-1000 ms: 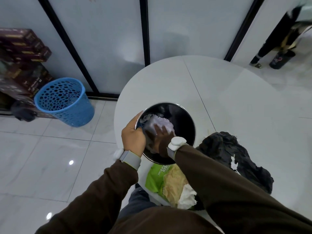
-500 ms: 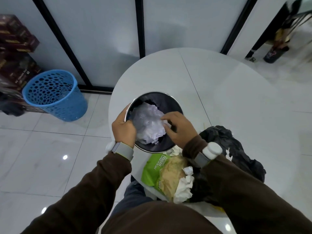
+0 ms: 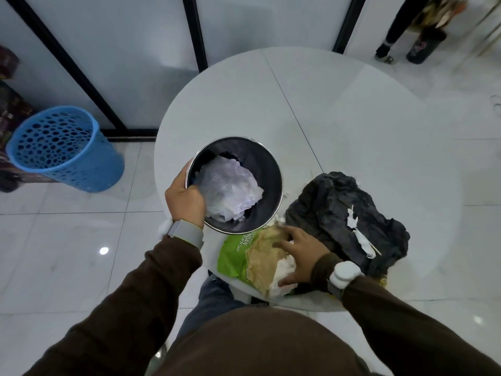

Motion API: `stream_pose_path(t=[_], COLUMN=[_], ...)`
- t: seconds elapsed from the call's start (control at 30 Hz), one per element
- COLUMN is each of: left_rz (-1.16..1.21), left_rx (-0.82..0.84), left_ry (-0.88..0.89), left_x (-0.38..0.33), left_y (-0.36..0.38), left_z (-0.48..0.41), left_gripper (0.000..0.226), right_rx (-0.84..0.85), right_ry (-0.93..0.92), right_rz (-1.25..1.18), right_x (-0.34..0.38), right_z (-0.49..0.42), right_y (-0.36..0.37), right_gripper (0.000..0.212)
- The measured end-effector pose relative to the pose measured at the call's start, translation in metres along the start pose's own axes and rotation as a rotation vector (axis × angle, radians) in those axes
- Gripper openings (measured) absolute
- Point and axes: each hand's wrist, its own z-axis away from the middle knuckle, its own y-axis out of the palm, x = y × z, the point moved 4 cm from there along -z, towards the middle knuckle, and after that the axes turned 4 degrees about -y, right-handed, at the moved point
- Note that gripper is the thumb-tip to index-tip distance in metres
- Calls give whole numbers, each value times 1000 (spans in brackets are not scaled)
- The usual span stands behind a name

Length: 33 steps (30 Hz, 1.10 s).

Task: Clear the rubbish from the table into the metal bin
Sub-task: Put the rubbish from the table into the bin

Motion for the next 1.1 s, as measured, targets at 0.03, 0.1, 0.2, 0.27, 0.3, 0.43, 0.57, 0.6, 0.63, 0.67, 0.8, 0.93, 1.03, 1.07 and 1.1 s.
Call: stream_pose_path(t=[0.03,0.1,0.2,0.27,0.3,0.43,0.57,0.6,0.63,0.67,0.8,0.93,1.03,1.07,1.1], left_rz=[0,2,-13,-21,-19,-13,-19,-24,-25,-23,-30,-26,-25,-22,-19], left_rx=[2,4,0,-3,-7,-7,-14,-12,-11,-9,-7,-9,-21,-25,-27], left_ry=[-4,-7,-6,-5,-9,-9,-11,-9,-8,-5,0,-2,-1,-7,-15], left_x=[1,4,6,6,5,2,2,3,4,4,3,3,1,0,0], left_y=[1,0,0,-2,-2,-1,-1,-1,-1,-1,-1,-6,-8,-9,-10], left_z=[2,4,8,9,9,12,12,11,11,11,11,9,10,10,10], left_gripper=[74,73,71,72,72,71,72,73,73,72,71,72,74,74,74], right_rx=[75,170,215,221,224,286,232,230,235,237,253,177,74,58,45], right_ry=[15,27,16,11,10,17,-14,-16,-15,-16,-18,3,62,82,102], right_rz=[54,132,173,199,212,245,195,154,120,100,44,-103,-278,-311,-324], right_x=[-2,-3,-2,-1,0,-2,-2,-1,-2,-2,0,-7,-20,-22,-23], right_z=[0,0,-2,-5,-7,-16,-25,-26,-27,-28,-34,-44,-51,-52,-52], right_y=[8,19,33,37,37,38,37,38,39,40,34,23,13,6,-4], right_gripper=[106,108,106,99,92,68,53,50,49,48,40,27,29,34,38])
